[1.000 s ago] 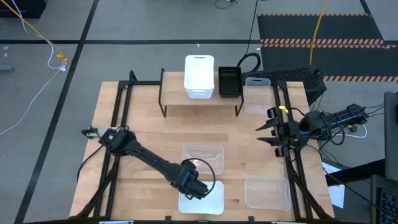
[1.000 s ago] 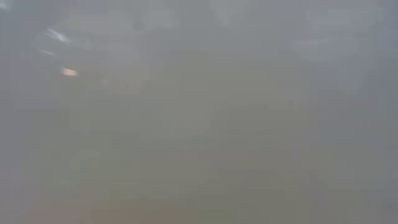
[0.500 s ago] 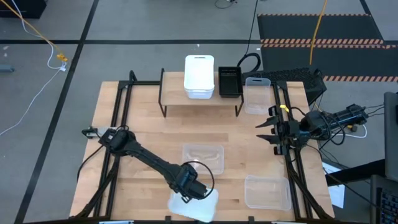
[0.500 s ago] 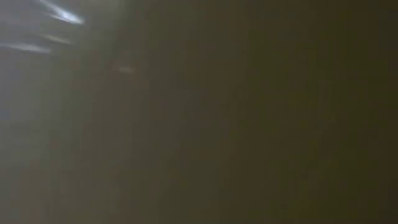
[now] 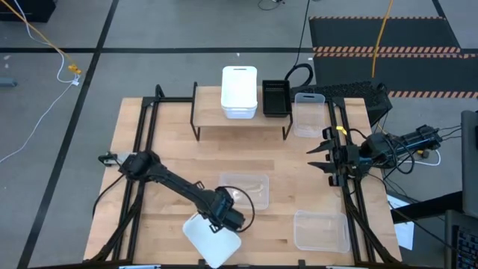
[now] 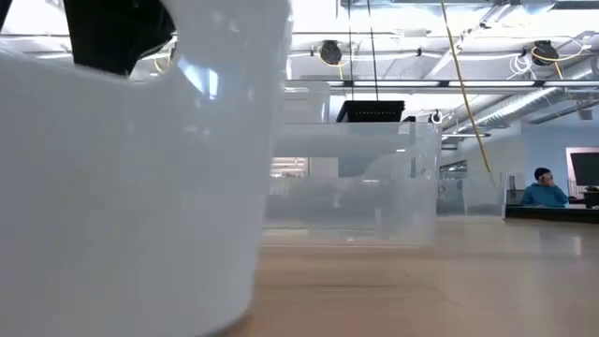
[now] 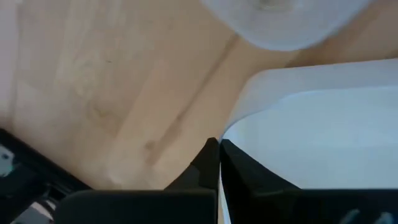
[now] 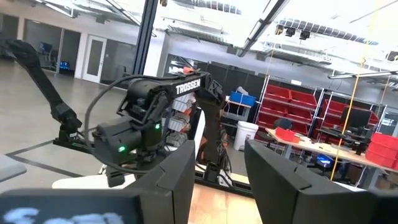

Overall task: Stack baskets on shelf by color
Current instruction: Stack the white bin on the white bin on the shelf

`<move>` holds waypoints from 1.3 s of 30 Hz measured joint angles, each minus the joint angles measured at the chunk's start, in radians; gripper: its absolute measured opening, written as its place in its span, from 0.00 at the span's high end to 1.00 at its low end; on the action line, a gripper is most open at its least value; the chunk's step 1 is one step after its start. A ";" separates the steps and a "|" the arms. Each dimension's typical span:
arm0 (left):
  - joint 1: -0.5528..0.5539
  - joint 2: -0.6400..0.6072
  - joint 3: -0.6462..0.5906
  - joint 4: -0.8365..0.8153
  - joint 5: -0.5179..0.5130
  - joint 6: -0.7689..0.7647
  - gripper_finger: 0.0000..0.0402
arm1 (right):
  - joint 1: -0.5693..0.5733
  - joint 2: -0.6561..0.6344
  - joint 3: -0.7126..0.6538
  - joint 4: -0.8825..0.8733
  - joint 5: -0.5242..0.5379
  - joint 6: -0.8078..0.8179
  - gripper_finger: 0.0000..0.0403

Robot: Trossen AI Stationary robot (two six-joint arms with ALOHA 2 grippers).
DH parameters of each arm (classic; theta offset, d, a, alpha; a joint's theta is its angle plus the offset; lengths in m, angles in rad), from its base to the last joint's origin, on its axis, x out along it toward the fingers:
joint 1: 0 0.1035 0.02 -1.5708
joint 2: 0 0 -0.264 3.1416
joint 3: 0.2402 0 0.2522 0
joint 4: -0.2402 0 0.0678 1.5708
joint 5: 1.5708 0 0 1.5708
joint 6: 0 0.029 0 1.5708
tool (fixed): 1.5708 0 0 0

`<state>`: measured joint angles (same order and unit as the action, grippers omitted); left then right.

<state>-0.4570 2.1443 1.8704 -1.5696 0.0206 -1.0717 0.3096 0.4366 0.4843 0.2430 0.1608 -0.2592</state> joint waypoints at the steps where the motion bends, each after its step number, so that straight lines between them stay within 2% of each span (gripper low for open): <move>1: 0.005 -0.009 -0.015 -0.001 -0.003 -0.005 0.97 | 0.000 0.000 0.000 -0.001 0.000 0.000 0.67; 9: 0.045 -0.137 -0.065 0.001 -0.045 -0.041 0.76 | 0.000 0.000 0.000 -0.001 0.000 -0.015 0.67; 13: 0.041 -0.242 -0.062 0.046 -0.146 -0.123 0.63 | 0.000 0.000 0.000 -0.004 0.000 -0.015 0.67; 16: -0.009 -0.288 -0.067 0.305 -0.243 -0.159 0.55 | 0.000 0.000 0.000 -0.005 0.000 -0.015 0.67; 20: -0.074 -0.253 -0.116 0.738 -0.275 -0.116 0.49 | 0.000 -0.002 0.000 0.000 0.001 -0.015 0.67; 22: -0.086 -0.215 -0.132 0.888 -0.246 -0.107 0.48 | 0.000 -0.004 0.000 0.001 0.001 -0.013 0.67; 23: -0.086 -0.191 -0.133 0.905 -0.219 -0.109 0.48 | 0.000 -0.005 0.000 0.005 -0.001 -0.007 0.67; 25: -0.084 -0.144 -0.133 0.904 -0.136 -0.145 0.48 | 0.000 -0.009 0.000 0.006 -0.003 0.004 0.67; 29: -0.085 -0.078 -0.134 0.802 0.048 -0.229 0.48 | 0.000 -0.014 0.000 0.000 -0.004 0.007 0.67; 32: -0.085 -0.058 -0.134 0.778 0.089 -0.236 0.48 | 0.000 -0.015 0.000 -0.001 -0.004 0.003 0.67; 39: -0.068 -0.055 -0.133 0.789 0.102 -0.186 0.48 | 0.000 -0.018 0.000 -0.008 -0.002 -0.014 0.67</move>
<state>-0.5253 2.0895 1.7374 -0.7803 0.1227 -1.2579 0.3096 0.4191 0.4842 0.2352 0.1585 -0.2737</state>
